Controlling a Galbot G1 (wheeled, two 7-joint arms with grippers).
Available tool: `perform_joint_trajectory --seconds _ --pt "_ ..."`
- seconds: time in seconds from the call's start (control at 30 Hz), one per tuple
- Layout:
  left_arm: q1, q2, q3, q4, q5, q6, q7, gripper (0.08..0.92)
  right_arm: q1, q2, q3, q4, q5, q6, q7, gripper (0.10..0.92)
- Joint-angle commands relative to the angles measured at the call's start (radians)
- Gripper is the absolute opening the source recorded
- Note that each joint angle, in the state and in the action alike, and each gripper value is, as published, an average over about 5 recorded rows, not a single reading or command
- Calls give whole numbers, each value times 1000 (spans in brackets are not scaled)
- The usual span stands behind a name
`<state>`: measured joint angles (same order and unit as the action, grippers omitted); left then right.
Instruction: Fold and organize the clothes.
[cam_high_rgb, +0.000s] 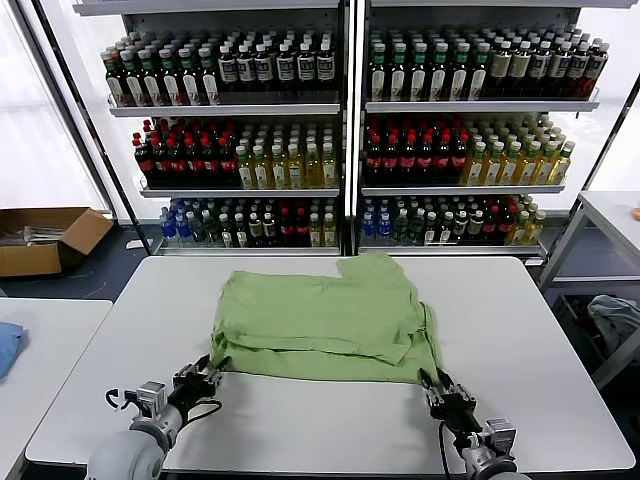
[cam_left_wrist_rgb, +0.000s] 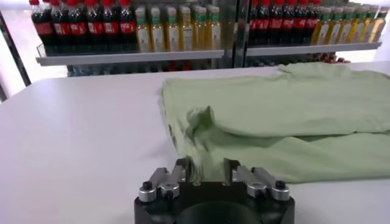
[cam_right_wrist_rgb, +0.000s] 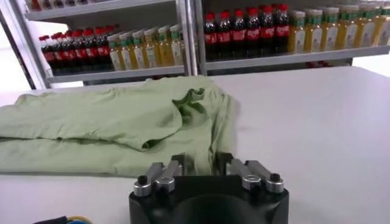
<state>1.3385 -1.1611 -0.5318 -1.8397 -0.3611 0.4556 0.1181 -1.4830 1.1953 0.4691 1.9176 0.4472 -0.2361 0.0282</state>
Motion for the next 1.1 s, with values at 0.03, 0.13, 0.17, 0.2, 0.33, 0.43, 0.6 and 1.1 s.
perform_joint_trajectory --seconds 0.03,0.13,0.17,0.2,0.33,0.43,0.6,1.1 --pt "-3 7 5 27 -2 4 4 302 9 -1 -1 -14 26 -5 6 195" --pt "7 9 4 20 -3 3 3 216 3 -6 1 -4 29 -10 1 129" --pt "15 11 3 12 -4 4 3 182 -2 -9 1 3 31 -12 -2 121" --pt "24 13 1 2 -4 5 4 156 -8 -13 2 11 35 -15 -6 113" --pt "67 21 -7 -36 2 18 4 96 -46 -38 1 51 49 -25 -21 113" --pt "107 24 -20 -70 10 21 3 89 -79 -49 9 87 54 -35 -23 113" --pt "212 17 -63 -160 18 29 0 88 -169 -65 37 171 56 -44 -24 113" --pt "631 -108 -305 -412 119 -10 16 85 -517 -65 79 362 -41 -31 -8 113"
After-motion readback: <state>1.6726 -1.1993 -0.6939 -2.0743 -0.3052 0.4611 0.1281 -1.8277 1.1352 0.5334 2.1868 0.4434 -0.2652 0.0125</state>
